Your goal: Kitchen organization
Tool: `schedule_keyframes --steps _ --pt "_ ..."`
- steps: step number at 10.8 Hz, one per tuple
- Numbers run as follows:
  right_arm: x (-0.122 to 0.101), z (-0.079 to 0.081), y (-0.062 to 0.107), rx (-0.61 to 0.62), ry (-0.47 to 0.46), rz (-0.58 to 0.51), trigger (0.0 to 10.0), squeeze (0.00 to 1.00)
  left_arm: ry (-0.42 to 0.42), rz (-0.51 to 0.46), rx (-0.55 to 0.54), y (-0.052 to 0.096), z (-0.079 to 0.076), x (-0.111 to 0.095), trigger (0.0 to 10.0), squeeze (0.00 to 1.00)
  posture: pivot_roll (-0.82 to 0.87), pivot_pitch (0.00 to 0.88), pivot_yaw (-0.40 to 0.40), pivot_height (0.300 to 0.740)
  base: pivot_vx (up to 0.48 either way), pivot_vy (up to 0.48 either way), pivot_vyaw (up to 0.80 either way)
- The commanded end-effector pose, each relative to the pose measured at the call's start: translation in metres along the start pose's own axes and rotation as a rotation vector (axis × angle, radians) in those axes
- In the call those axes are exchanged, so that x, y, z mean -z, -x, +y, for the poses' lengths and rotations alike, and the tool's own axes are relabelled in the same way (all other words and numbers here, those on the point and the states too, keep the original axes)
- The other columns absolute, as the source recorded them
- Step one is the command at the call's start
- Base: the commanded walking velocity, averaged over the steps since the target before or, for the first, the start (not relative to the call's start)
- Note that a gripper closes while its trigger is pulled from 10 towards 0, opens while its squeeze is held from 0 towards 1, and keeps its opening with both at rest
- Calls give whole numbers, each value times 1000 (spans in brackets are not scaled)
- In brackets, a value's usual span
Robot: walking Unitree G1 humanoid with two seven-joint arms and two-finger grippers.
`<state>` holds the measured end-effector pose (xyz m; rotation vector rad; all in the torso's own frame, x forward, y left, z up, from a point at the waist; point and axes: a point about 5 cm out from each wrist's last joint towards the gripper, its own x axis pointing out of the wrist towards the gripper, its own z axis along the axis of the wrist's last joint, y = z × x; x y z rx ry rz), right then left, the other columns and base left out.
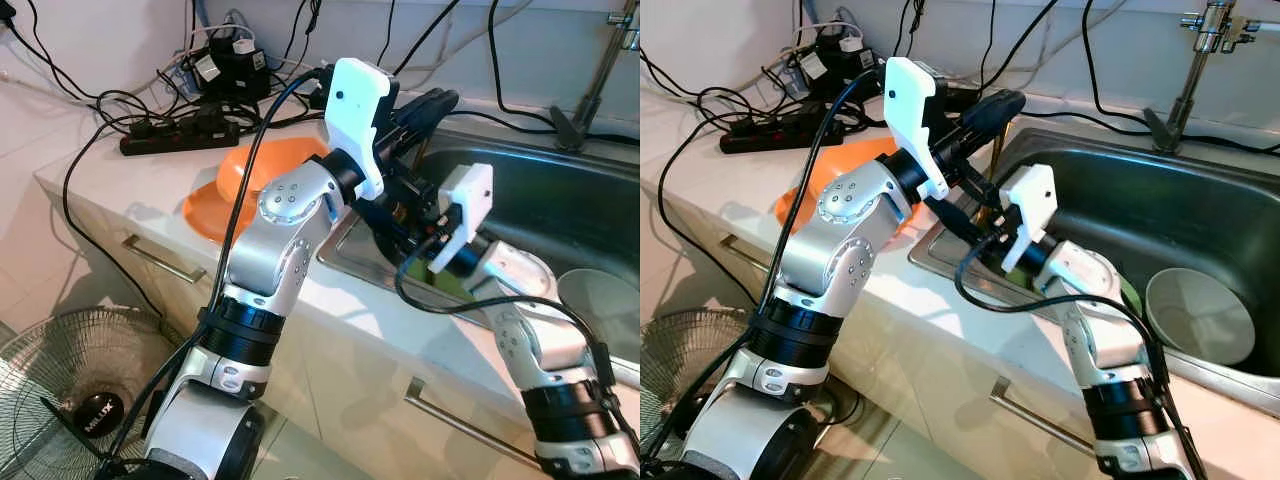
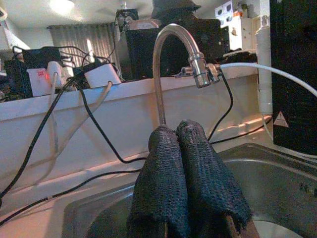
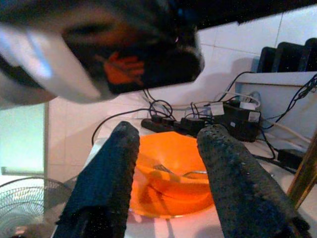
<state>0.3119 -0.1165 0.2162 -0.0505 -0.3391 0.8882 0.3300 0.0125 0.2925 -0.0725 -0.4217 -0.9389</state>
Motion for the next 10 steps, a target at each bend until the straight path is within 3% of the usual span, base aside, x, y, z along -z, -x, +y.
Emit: schedule_keyframes --steps 1,10 --pt "-1 2 -5 -11 17 0 0 0 -4 4 2 1 2 -1 10000 0 93 0 114 740 0 0 0" --pt "7 8 -11 -15 3 16 0 0 11 0 5 0 2 -2 10000 0 99 5 113 740 0 0 0"
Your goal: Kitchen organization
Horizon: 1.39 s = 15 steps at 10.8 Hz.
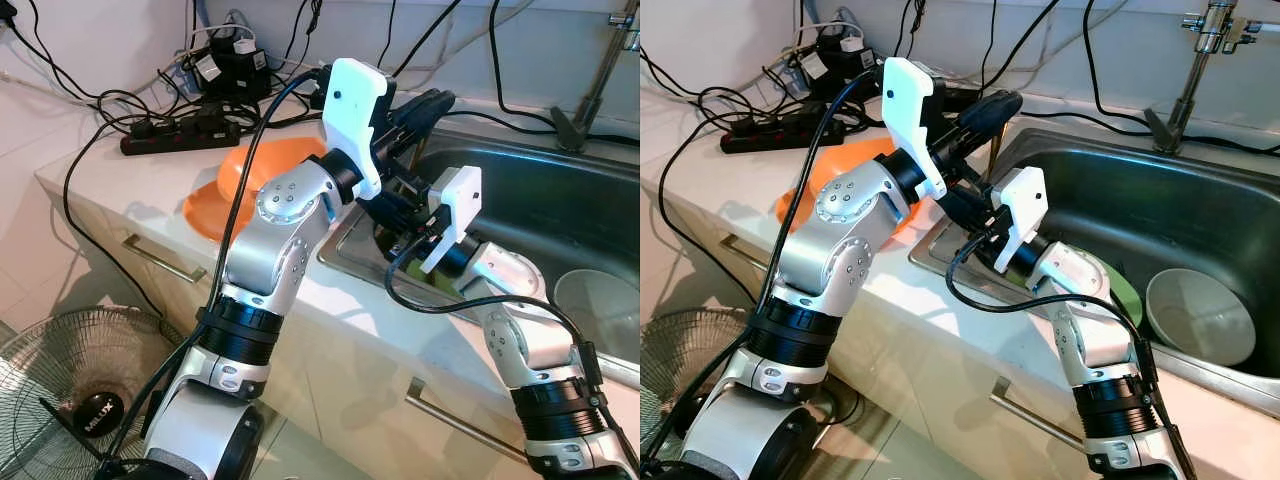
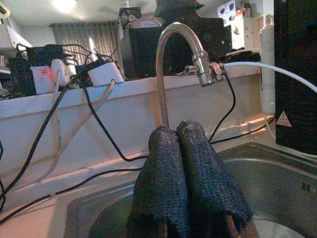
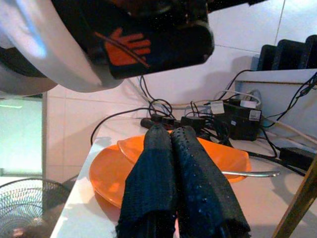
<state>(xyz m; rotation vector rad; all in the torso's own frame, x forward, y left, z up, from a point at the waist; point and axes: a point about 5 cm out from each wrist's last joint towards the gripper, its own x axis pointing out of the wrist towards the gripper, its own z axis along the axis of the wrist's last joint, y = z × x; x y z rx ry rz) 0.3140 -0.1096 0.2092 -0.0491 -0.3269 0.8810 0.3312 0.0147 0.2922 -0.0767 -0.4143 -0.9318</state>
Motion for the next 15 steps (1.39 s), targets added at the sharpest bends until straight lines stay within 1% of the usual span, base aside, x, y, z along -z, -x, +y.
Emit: schedule_keyframes --steps 1,6,7,10,12,14,15 --pt "0 4 -7 -22 8 6 0 0 7 -5 12 -1 0 -3 10000 0 99 6 113 740 0 0 0" --pt "1 3 -8 -8 8 7 0 0 5 -12 -1 -1 1 -5 10000 0 101 10 110 740 0 0 0" --pt "1 2 -8 -4 7 6 0 0 20 -21 -16 -1 3 -5 10000 1000 101 12 111 740 0 0 0" --pt "4 1 -10 21 11 11 0 0 20 -16 -25 3 6 -4 10000 1000 97 0 118 740 0 0 0" --pt "6 -3 -13 54 17 17 0 0 16 -20 -28 6 7 -5 10000 1000 103 0 119 740 0 0 0" --pt "6 -8 -14 84 24 20 0 0 -13 -23 -58 8 12 -8 10000 1000 107 0 119 740 0 0 0" --pt "9 -14 -14 137 34 42 0 0 -26 -21 -89 10 17 -8 10000 0 106 0 120 740 0 0 0"
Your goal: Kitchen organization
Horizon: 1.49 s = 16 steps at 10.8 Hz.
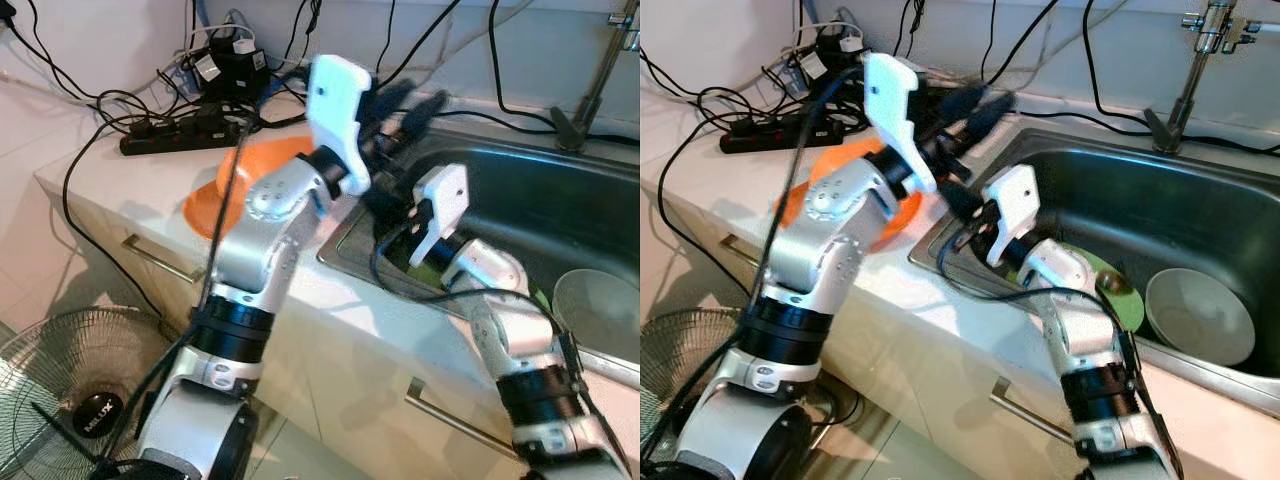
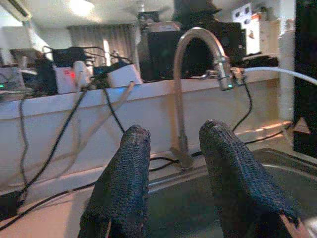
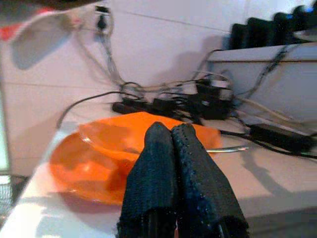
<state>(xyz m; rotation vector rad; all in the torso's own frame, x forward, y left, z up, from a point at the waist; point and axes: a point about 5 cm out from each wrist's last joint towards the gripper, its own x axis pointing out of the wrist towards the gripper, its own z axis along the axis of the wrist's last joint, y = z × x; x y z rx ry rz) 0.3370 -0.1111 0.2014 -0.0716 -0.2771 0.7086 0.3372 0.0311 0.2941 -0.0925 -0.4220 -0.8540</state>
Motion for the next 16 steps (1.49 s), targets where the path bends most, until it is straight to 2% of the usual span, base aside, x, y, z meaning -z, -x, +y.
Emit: schedule_keyframes --steps 1,3,5,6,7,8,9,11,12,14,16 --pt "-1 -5 -3 42 26 9 10000 0 -27 -4 -32 4 6 -2 10000 0 108 0 120 740 0 0 0" --pt "2 -30 -3 266 49 49 10000 0 -62 -3 -117 13 19 -2 10000 0 114 0 118 740 0 0 0" --pt "-5 -47 -2 430 77 38 10000 0 -170 37 -256 23 45 -1 10000 0 115 0 117 740 0 0 0" --pt "-6 -50 -2 459 89 30 10000 0 -211 59 -319 27 56 0 10000 0 113 0 120 740 0 0 0" --pt "-6 -47 -4 465 100 27 10000 0 -229 117 -465 38 79 9 10000 0 111 0 121 740 0 0 0" --pt "-5 -44 -6 463 93 28 10000 0 -260 164 -494 43 88 16 10000 0 110 0 121 740 0 0 0" --pt "-3 -41 -7 458 88 29 10000 0 -330 242 -492 46 97 25 10000 0 109 0 122 740 0 0 0" --pt "-3 -38 -7 455 86 27 10000 0 -395 327 -455 46 103 29 10000 27 98 1 126 740 0 0 0" --pt "-2 -35 -5 455 84 29 10000 0 -377 364 -451 45 110 32 10000 1000 88 16 128 740 0 0 0" --pt "2 -31 2 458 75 41 10000 0 -398 407 -429 47 126 27 10000 1000 83 45 131 740 0 0 0" --pt "6 -24 5 449 58 60 10000 0 -443 505 -382 60 143 21 10000 1000 86 88 130 740 0 0 0"
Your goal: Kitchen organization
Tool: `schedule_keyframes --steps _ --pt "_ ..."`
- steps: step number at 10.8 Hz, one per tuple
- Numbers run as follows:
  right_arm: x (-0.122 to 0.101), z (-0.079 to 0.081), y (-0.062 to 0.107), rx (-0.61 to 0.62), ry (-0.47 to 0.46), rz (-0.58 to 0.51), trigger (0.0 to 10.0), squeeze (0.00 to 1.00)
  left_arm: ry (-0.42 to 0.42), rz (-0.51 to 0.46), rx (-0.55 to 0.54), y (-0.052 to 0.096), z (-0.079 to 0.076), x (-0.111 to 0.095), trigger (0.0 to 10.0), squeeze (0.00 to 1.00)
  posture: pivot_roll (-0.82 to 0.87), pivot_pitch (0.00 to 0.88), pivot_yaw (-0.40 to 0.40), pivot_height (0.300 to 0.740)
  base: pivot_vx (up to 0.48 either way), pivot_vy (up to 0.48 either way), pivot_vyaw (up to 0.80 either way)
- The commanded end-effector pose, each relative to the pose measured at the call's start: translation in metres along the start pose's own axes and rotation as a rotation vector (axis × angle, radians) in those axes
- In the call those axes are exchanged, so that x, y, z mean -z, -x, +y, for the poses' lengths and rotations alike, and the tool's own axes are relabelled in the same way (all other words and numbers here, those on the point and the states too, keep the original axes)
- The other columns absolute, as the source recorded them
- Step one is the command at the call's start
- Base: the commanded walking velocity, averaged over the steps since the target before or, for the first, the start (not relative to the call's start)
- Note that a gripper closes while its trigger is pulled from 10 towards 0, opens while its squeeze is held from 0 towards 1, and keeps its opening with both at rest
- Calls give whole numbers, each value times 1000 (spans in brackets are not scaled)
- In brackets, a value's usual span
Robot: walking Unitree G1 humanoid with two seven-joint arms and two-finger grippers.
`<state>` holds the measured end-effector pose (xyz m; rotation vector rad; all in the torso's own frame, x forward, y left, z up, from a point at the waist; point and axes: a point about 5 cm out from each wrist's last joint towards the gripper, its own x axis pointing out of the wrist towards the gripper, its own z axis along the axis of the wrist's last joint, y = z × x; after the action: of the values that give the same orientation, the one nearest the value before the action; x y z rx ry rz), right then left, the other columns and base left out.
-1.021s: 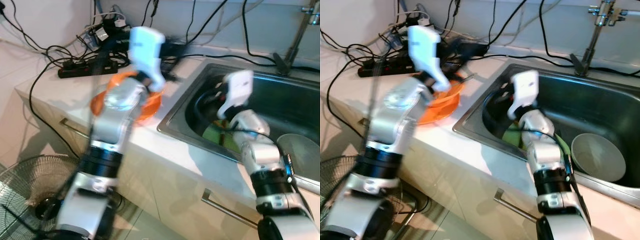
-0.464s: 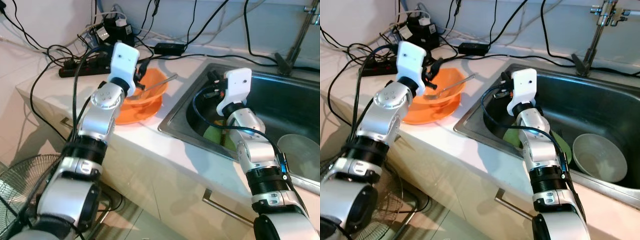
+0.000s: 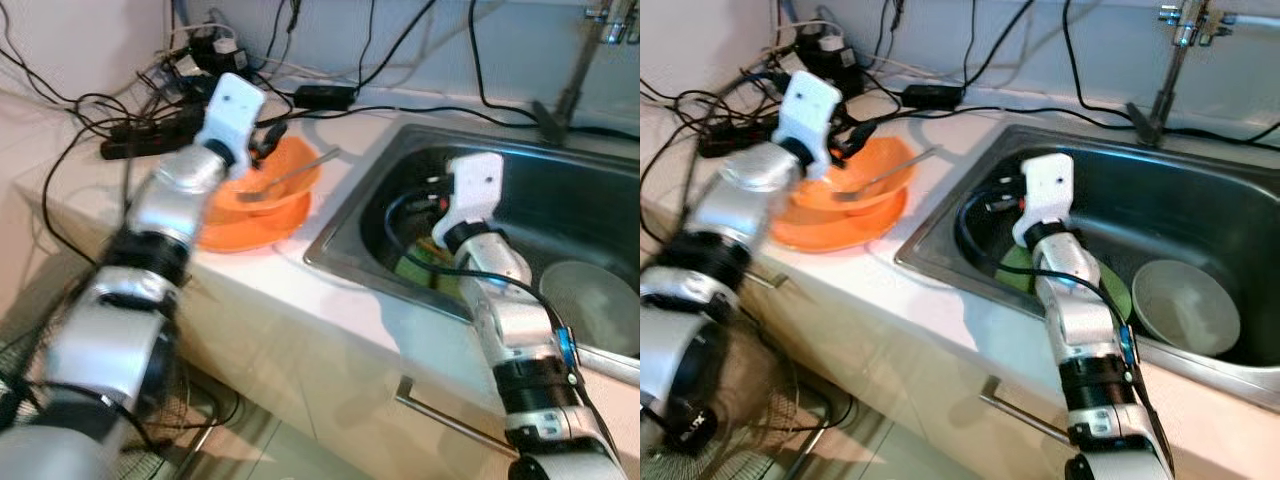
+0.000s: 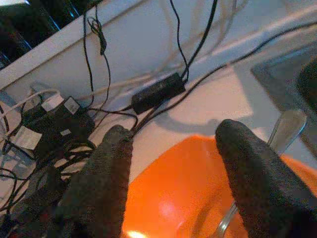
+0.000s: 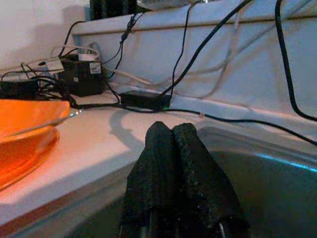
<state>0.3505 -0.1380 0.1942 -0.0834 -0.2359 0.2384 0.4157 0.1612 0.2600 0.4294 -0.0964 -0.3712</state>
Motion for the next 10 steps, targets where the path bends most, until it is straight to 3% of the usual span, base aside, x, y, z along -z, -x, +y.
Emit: schedule_keyframes --steps 1,5,10 --pt "-4 8 1 -23 -6 -3 10000 0 -63 46 40 2 7 3 10000 0 86 106 129 740 0 0 0" --pt "2 11 18 -36 -17 47 10000 0 -184 192 160 14 20 21 10000 0 83 165 119 740 0 0 0" --pt "1 16 35 -27 -31 88 10000 0 -166 183 187 11 13 24 10000 0 45 218 127 740 0 0 0"
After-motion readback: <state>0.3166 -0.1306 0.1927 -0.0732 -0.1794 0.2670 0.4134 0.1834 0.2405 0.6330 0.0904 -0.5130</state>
